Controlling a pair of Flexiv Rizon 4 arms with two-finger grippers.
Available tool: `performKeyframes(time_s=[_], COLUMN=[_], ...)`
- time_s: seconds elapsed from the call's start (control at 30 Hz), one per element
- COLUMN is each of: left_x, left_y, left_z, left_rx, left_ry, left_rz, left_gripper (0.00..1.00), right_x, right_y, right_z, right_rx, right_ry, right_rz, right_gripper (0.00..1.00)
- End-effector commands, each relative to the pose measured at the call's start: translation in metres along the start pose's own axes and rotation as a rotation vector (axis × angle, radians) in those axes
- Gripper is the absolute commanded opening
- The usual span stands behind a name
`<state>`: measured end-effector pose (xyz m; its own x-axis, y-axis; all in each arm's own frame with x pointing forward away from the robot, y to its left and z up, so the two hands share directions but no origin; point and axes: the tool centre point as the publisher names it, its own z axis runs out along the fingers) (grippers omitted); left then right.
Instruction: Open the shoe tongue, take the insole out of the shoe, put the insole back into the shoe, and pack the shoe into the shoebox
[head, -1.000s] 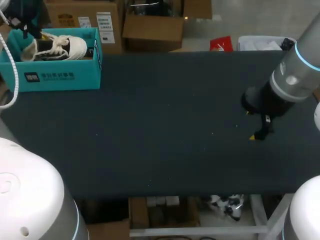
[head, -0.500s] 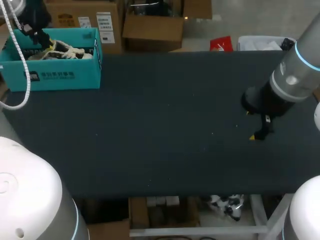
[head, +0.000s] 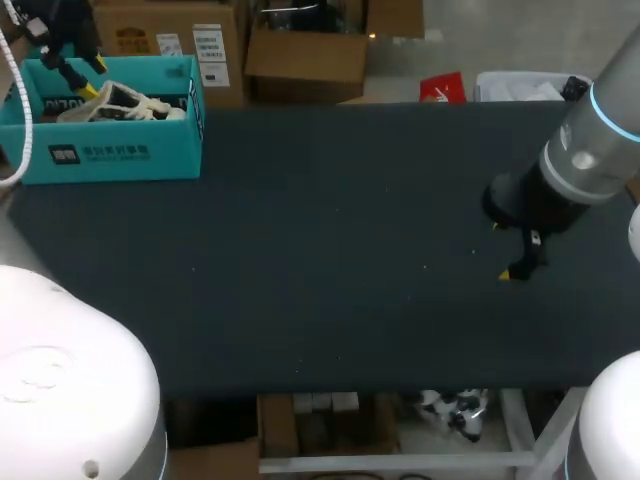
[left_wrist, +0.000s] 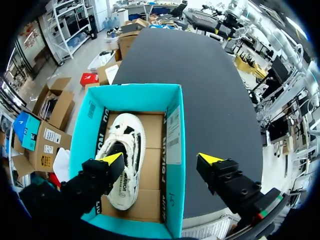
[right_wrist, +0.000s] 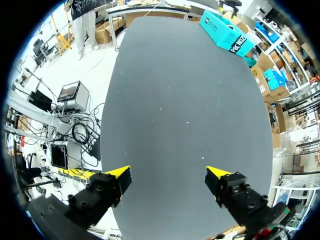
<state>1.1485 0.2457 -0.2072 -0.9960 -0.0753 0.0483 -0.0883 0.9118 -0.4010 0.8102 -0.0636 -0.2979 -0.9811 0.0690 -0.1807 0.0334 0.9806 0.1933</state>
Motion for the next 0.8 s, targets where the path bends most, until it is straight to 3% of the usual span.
performKeyframes(time_s=[0.03, 0.23, 0.53, 0.8], left_x=[0.039, 0.093, 0.160, 0.193], left_y=[-0.022, -0.037, -0.044, -0.049], left_z=[-0.029, -0.020, -0.001, 0.004], left_rx=[-0.099, -0.156, -0.236, -0.222], left_ry=[-0.049, -0.054, -0.102, -0.174], left_rz=[0.007, 0.009, -0.031, -0.043], left_gripper=[1.00, 1.00, 1.00, 1.00], right_x=[0.000, 0.000, 0.000, 0.000], right_y=[0.000, 0.000, 0.000, 0.000], right_z=[0.000, 0.000, 0.000, 0.000], right_rx=[0.000, 0.000, 0.000, 0.000], right_ry=[0.001, 0.001, 0.001, 0.001], right_rz=[-0.001, -0.001, -0.001, -0.001], right_gripper=[1.00, 1.00, 1.00, 1.00])
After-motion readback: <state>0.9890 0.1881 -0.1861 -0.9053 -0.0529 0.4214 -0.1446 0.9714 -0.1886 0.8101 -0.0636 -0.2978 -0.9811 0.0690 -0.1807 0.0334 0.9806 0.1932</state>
